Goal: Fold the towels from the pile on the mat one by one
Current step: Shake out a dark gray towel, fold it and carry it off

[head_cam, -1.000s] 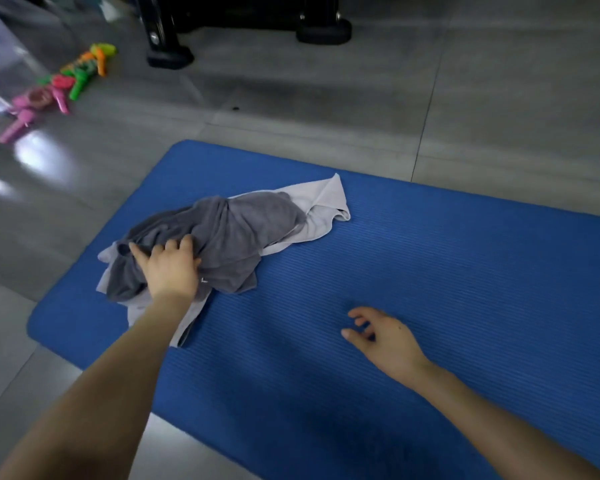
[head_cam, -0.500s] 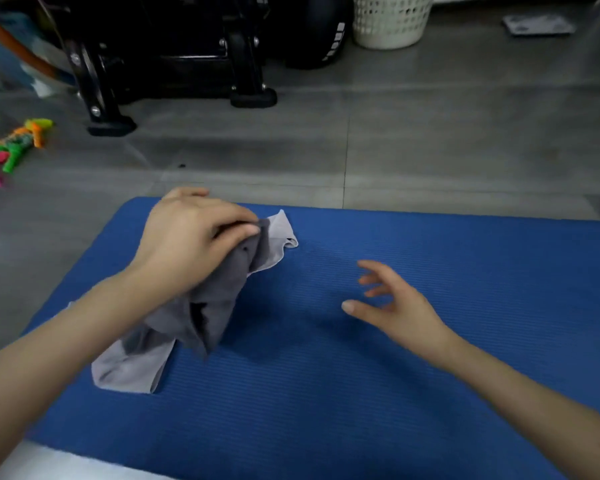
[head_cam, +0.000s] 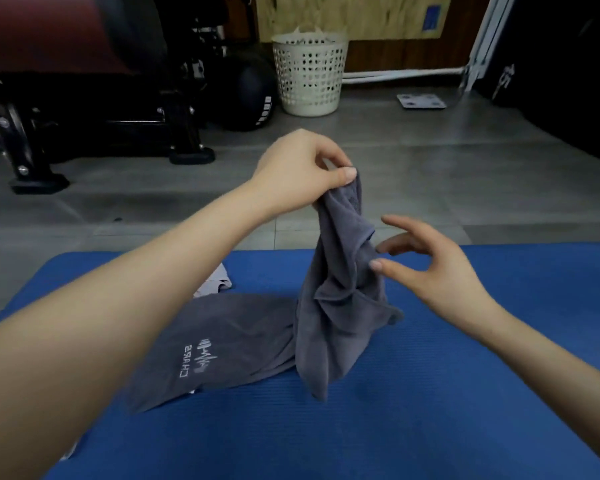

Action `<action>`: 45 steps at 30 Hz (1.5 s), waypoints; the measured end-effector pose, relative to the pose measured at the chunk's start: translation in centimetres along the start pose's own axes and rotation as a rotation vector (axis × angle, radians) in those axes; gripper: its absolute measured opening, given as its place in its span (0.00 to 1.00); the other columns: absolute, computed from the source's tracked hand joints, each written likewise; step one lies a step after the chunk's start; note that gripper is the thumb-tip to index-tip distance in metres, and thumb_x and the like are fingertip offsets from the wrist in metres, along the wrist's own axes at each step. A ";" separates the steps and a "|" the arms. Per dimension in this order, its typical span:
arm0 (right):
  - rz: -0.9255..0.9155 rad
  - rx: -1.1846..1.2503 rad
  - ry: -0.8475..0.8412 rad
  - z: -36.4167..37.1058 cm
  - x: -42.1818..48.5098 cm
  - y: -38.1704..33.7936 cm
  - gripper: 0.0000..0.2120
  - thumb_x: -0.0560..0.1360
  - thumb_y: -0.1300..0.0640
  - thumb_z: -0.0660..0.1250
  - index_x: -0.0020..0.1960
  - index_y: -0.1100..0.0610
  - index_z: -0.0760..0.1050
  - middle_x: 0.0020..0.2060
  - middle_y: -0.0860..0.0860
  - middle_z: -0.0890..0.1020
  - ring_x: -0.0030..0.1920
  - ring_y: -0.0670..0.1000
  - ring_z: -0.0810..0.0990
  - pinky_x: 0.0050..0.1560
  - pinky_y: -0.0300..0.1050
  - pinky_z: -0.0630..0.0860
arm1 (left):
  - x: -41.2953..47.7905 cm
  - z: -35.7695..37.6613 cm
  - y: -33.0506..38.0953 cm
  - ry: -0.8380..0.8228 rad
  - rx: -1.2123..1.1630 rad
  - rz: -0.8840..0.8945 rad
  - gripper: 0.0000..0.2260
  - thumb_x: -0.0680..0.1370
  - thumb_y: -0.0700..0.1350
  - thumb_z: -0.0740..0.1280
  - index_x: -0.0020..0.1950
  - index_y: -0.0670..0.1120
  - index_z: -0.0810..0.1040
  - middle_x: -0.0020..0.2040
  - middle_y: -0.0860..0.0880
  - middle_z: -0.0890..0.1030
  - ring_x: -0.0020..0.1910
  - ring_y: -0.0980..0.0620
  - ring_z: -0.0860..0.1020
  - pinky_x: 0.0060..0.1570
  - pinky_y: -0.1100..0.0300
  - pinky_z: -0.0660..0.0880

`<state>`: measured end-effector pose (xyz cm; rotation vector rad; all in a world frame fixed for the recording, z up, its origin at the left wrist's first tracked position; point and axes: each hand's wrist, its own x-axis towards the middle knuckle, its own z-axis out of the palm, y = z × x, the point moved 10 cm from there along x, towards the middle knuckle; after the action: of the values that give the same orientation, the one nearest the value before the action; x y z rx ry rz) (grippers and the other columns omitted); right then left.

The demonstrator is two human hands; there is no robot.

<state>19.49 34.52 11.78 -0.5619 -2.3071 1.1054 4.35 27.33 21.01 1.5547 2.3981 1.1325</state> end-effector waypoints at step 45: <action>0.748 0.549 0.410 -22.2 -8.5 22.9 0.07 0.74 0.60 0.68 0.37 0.59 0.77 0.32 0.54 0.82 0.33 0.49 0.81 0.36 0.39 0.69 | -0.4 24.7 9.3 -0.083 0.031 -0.114 0.07 0.72 0.45 0.72 0.49 0.50 0.82 0.46 0.55 0.83 0.48 0.55 0.79 0.49 0.58 0.73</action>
<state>42.89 56.16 3.00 -1.3212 -1.3579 1.6758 22.16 42.41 8.62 1.4235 2.4263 0.9939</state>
